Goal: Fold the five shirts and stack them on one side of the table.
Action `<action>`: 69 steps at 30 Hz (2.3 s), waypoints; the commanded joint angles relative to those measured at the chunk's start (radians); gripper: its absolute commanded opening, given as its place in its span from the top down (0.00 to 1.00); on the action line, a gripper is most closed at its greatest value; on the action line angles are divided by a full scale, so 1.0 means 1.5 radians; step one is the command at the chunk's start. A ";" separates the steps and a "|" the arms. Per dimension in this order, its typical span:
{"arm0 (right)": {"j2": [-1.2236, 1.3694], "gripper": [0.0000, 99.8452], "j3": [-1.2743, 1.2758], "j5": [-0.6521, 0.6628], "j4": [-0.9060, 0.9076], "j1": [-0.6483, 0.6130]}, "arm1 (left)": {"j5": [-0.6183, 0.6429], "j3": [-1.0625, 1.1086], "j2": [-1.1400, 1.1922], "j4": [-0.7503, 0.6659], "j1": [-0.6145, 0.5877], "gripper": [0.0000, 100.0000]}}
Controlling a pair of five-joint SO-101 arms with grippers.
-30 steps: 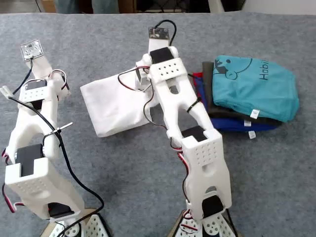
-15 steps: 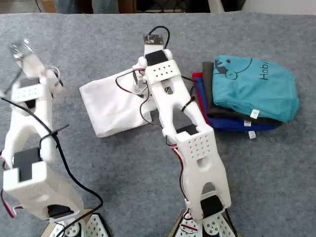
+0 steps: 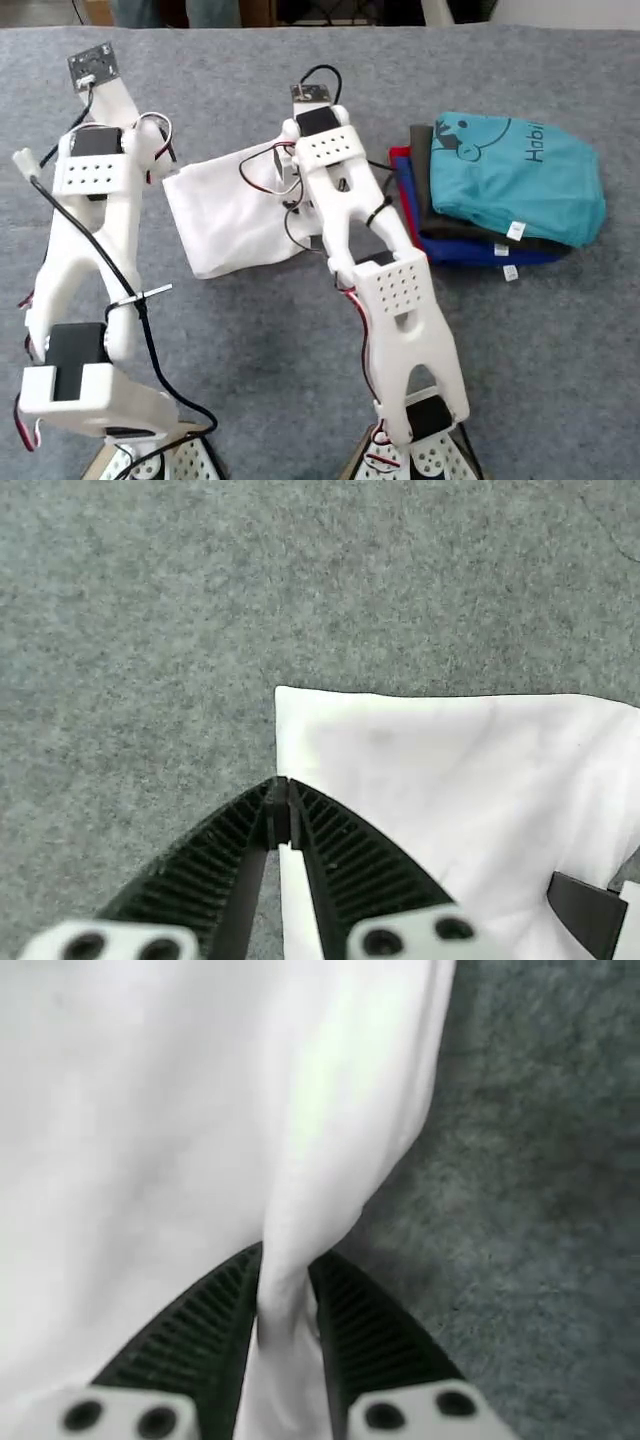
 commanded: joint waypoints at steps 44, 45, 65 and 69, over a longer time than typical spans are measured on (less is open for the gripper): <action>0.060 0.99 -0.195 0.176 0.109 -0.003 | -0.032 -0.235 0.376 -0.041 -0.095 0.97; 0.060 0.99 -0.191 0.176 0.109 -0.003 | -0.033 -0.235 0.375 -0.041 -0.095 0.97; -0.088 0.78 -0.096 0.175 0.113 0.056 | 0.007 -0.298 0.388 -0.017 0.026 0.97; -0.141 0.78 -0.053 0.176 0.111 0.056 | 0.007 -0.303 0.401 0.024 0.031 0.97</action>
